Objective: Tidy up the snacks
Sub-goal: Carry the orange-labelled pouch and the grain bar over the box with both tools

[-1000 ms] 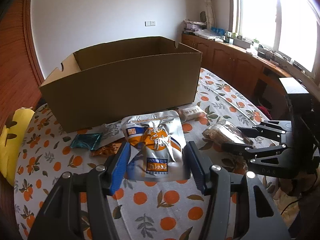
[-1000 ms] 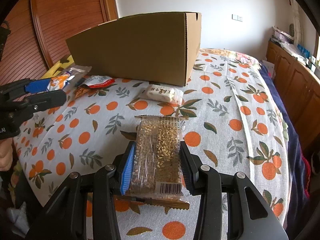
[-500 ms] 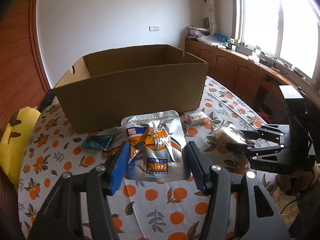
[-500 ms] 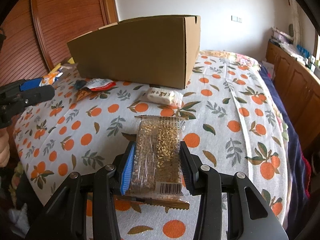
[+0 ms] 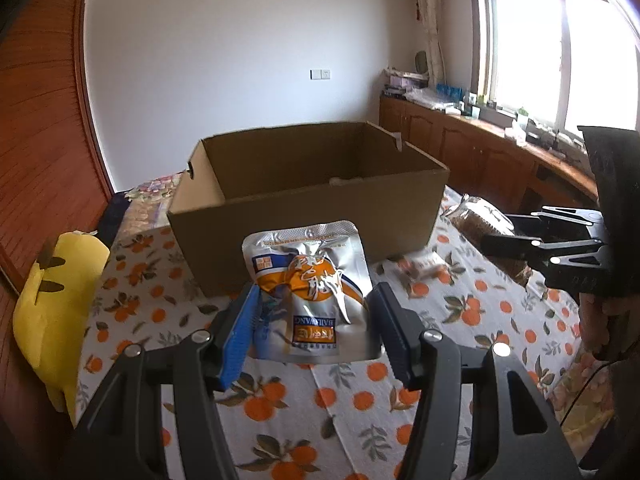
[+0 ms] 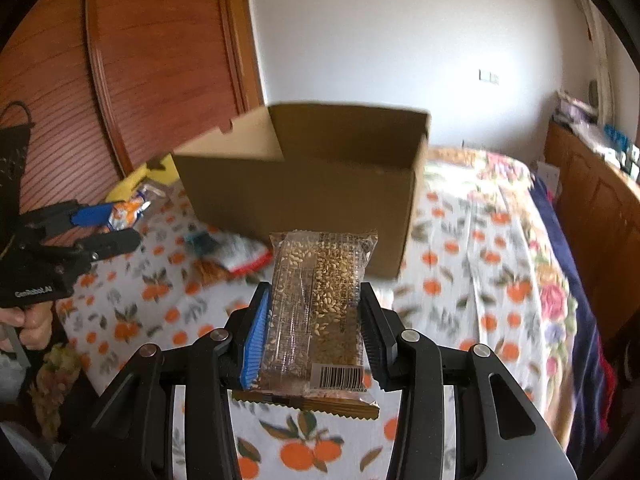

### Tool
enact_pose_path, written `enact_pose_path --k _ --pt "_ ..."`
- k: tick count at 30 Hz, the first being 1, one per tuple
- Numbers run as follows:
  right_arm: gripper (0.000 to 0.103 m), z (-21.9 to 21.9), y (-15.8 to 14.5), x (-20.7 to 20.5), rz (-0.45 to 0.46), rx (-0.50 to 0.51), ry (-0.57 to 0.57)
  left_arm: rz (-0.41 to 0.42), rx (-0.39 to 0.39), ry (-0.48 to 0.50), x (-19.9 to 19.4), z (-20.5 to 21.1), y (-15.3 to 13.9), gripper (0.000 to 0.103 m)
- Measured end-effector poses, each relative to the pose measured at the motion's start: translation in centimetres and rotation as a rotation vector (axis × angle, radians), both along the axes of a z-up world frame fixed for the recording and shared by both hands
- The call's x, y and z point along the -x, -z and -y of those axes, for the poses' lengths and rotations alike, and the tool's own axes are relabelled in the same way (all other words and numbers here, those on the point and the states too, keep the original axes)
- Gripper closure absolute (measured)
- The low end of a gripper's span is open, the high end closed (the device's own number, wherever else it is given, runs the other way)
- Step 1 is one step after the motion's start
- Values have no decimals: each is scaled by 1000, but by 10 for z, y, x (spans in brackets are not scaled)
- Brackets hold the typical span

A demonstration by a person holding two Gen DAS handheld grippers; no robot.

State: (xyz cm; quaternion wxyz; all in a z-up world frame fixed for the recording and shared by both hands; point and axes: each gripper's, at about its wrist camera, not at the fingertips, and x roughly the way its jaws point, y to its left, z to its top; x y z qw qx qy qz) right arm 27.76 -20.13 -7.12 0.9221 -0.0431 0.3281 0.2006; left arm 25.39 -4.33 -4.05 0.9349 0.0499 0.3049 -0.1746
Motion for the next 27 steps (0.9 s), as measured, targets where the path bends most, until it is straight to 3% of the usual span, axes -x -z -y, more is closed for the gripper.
enact_pose_path --k 14,27 --pt "61 -35 -47 -63 83 8 -21 74 35 7 -74 -25 -35 46" --pt "61 -50 -39 -129 70 -13 -20 49 51 20 -146 -21 -25 46"
